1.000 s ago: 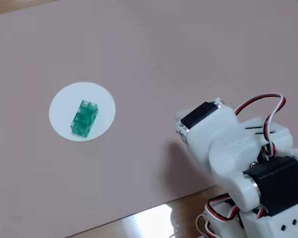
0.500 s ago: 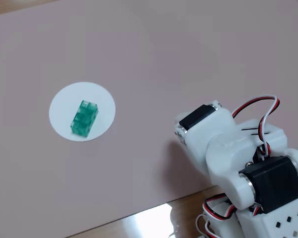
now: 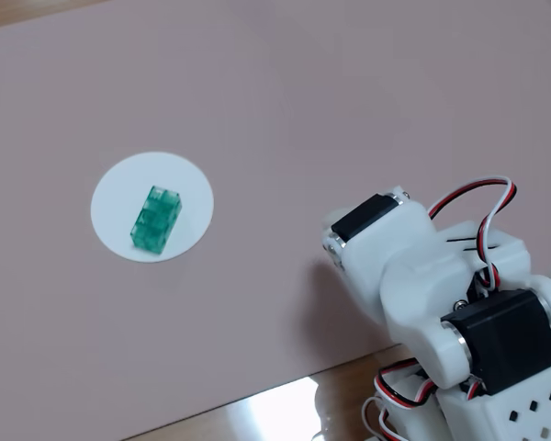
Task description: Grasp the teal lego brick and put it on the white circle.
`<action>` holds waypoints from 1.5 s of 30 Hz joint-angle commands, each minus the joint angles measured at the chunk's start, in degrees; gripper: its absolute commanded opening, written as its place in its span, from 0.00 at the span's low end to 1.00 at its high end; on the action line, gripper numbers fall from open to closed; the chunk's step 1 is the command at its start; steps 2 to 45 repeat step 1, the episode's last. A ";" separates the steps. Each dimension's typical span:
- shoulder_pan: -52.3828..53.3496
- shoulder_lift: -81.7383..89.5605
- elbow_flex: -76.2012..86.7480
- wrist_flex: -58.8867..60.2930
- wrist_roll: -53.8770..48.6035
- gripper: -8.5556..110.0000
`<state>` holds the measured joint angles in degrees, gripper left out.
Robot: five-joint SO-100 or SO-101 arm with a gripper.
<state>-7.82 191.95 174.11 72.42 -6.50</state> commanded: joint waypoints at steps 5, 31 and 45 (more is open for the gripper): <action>0.26 0.44 -0.26 -0.70 0.35 0.07; 0.26 0.44 -0.26 -0.70 0.35 0.07; 0.26 0.44 -0.26 -0.70 0.35 0.07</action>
